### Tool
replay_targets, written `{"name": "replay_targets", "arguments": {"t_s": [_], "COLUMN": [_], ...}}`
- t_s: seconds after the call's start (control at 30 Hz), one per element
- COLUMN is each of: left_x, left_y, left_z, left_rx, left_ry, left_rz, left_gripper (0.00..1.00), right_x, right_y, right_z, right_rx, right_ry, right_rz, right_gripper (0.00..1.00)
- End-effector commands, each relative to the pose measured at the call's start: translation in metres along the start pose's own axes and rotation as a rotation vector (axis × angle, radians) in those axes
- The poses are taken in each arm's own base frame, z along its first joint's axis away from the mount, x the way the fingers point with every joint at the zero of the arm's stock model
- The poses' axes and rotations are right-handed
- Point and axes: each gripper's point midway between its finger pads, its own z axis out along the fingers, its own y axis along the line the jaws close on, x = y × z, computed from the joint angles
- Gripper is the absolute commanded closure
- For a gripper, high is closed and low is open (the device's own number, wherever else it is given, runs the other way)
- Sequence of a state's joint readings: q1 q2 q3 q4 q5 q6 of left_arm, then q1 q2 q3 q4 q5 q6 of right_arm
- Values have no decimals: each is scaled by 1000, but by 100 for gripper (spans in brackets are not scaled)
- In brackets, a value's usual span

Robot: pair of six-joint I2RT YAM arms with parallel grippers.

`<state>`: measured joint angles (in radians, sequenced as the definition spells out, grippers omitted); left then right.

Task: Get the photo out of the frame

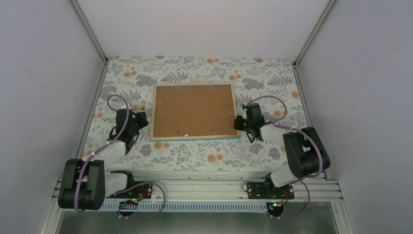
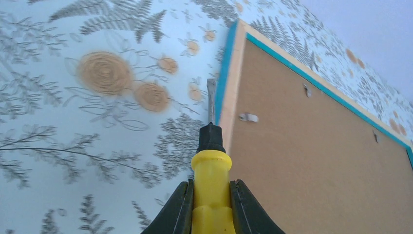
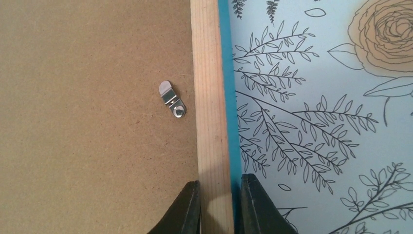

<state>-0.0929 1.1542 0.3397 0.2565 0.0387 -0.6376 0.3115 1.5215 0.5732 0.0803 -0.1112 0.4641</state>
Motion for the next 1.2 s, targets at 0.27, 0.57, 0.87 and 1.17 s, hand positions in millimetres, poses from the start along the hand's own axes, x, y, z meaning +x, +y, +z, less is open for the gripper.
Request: {"name": "replay_targets", "arguments": {"t_s": [0.27, 0.57, 0.87, 1.17], "left_x": [-32, -38, -28, -25], "left_y": [70, 113, 129, 133], "left_z": [-15, -12, 8, 6], "left_rx": [-68, -284, -370, -391], "left_ry": [-189, -205, -93, -83], "left_rz": [-206, -227, -276, -283], "left_gripper": [98, 98, 97, 77], "right_x": [-4, -2, -2, -3], "right_y": [-1, 2, 3, 3], "right_z": [-1, 1, 1, 0], "right_rx": [-14, -37, -42, -41], "right_ry": [-27, -13, -13, -14], "right_rz": [20, 14, 11, 11], "right_gripper": [75, 72, 71, 69]}}
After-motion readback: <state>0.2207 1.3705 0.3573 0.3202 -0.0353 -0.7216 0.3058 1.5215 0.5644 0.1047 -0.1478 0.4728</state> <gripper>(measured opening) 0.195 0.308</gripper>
